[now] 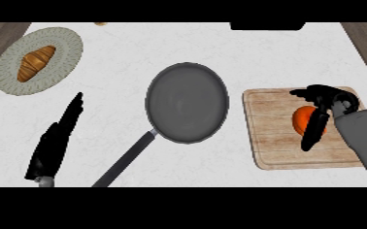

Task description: Pick the squash from the cutting board and place it in the pan

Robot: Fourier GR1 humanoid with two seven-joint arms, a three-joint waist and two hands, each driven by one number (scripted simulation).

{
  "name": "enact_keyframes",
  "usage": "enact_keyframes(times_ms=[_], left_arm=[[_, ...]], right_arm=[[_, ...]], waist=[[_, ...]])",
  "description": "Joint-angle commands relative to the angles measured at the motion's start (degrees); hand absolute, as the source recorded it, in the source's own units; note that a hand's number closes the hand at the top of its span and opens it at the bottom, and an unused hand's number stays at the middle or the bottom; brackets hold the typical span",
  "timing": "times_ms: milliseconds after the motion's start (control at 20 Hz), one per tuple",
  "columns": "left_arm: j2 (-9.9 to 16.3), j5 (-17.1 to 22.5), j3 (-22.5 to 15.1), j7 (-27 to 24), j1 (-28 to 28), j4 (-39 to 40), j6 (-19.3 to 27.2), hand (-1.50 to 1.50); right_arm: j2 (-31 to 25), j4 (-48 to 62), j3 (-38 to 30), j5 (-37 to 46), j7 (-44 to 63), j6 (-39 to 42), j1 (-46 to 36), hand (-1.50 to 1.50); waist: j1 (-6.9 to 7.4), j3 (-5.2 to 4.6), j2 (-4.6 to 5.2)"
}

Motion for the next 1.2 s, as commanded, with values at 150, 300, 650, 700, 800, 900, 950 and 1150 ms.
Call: enact_keyframes(times_ms=[150, 300, 650, 700, 800, 900, 950, 1150], left_arm=[[-2.99, -3.27, 0.45, -0.60, 0.77, 1.40, -0.97, 0.00], [-4.56, -4.76, -0.72, 2.82, -1.05, -1.21, -0.37, 0.00], [-0.74, -0.28, 5.79, 1.71, 1.89, -3.26, -5.72, 0.00], [-3.79, -3.15, 4.45, -3.71, 0.03, 4.47, -4.01, 0.00], [-2.66, -1.66, 5.92, -1.88, -0.15, 2.57, -5.68, 0.00], [-1.89, -1.74, 5.67, -2.09, 3.85, 0.05, -4.85, 0.00], [-1.20, -0.87, 7.59, -0.31, 2.03, 0.86, -4.52, 0.00], [-3.14, -2.06, 6.35, -0.45, 3.50, 1.11, -2.64, 0.00]], right_arm=[[1.33, -1.36, -4.72, 4.80, -5.05, -0.62, 3.41, 1.50], [7.25, 3.57, -4.83, 6.59, -2.96, -2.89, -0.88, 1.50], [8.56, -5.74, -8.48, 3.20, 1.49, -0.67, 4.79, 1.50], [7.51, -2.41, -9.05, 5.25, -3.30, -1.72, 5.20, 1.50], [10.06, -10.19, -8.64, 6.79, 3.33, -6.81, 9.76, 1.50], [12.64, -16.41, -6.14, 12.40, 9.27, -16.20, 14.63, 1.50], [12.63, -18.69, -5.13, 15.14, 10.09, -18.88, 17.29, 1.50], [13.07, -26.64, -0.56, 27.99, 15.81, -28.24, 21.72, 1.50]], waist=[[-0.17, 0.00, -0.02], [0.15, 0.01, 0.05], [-0.32, -0.03, -0.18], [-0.35, -0.03, -0.01], [-0.75, -0.04, -0.18], [-2.09, -0.16, -0.90], [-3.38, -0.20, -1.15], [-5.42, -0.44, -1.99]])
